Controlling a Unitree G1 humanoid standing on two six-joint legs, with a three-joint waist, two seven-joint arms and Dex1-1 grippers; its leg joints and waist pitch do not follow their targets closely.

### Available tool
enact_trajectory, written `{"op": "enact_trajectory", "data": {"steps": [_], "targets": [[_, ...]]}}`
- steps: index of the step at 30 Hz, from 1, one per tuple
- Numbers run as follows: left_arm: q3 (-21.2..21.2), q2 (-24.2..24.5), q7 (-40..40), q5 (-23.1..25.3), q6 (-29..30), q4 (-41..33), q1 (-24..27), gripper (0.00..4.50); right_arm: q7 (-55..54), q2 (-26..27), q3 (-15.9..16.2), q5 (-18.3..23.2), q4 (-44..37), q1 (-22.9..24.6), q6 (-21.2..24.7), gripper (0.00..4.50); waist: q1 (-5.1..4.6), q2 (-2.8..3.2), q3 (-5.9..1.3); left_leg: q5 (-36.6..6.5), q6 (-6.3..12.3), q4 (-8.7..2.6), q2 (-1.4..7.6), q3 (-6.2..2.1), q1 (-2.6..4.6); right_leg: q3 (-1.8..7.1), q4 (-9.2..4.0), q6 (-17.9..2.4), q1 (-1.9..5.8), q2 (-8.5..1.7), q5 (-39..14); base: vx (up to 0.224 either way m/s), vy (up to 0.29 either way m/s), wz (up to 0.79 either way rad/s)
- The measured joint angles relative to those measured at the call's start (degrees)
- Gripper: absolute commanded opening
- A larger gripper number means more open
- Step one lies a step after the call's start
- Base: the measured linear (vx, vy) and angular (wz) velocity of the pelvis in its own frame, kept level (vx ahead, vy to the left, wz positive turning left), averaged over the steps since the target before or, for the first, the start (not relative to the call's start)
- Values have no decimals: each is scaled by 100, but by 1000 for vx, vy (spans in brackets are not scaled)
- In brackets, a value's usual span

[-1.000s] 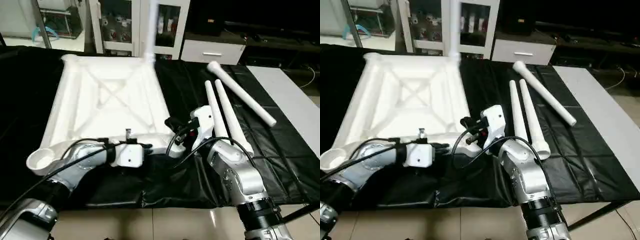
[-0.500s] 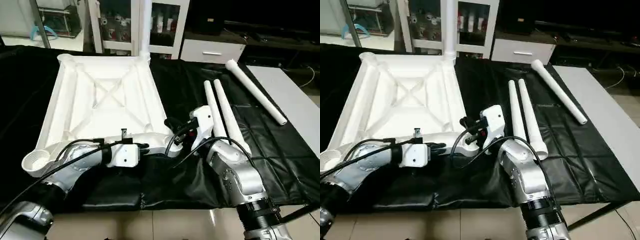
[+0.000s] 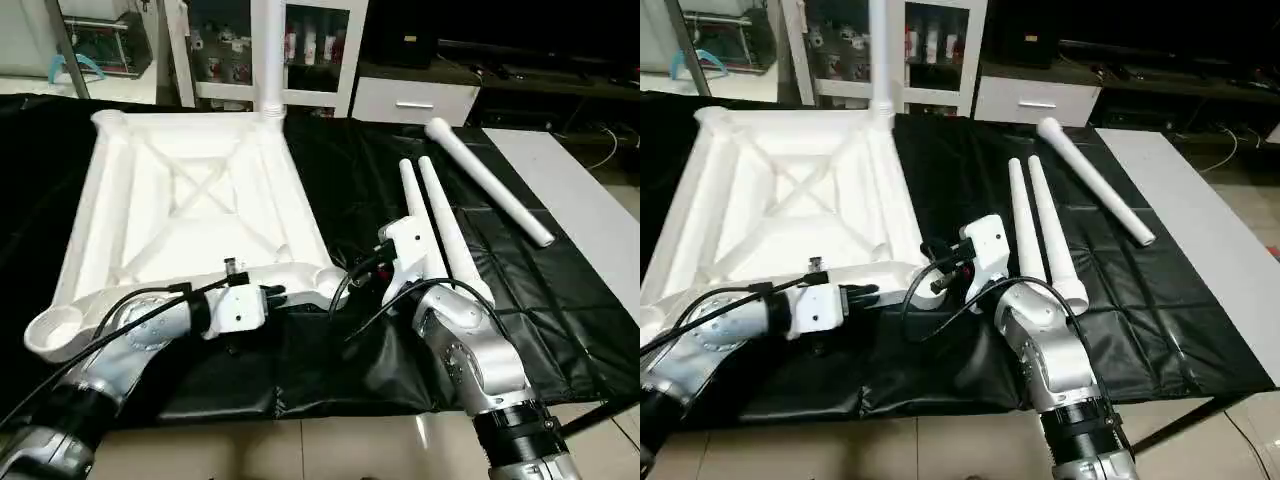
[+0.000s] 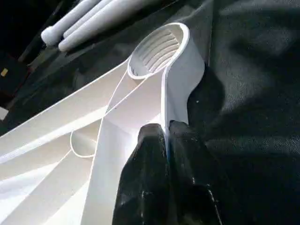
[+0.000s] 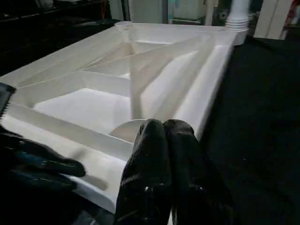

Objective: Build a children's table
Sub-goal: Pick table leg

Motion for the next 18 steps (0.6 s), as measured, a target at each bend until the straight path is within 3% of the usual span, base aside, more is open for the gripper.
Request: {"op": "enact_trajectory", "data": {"steps": [16,18], "targets": [[331,2,202,-9,2336,-1487,492,0,-71,-285,-312,22,80,-365,0,3,14,-15,-8,-1,-1,2,-1,2,30,4,-1,-6,7,1,2,0,0,0],[396,-140,189,-128,2882,-1750,544,0,-76,-342,-333,20,126,-422,36,3,25,-14,-8,-1,-1,4,-3,5,30,5,-2,-6,8,-2,3,0,0,0]]}}
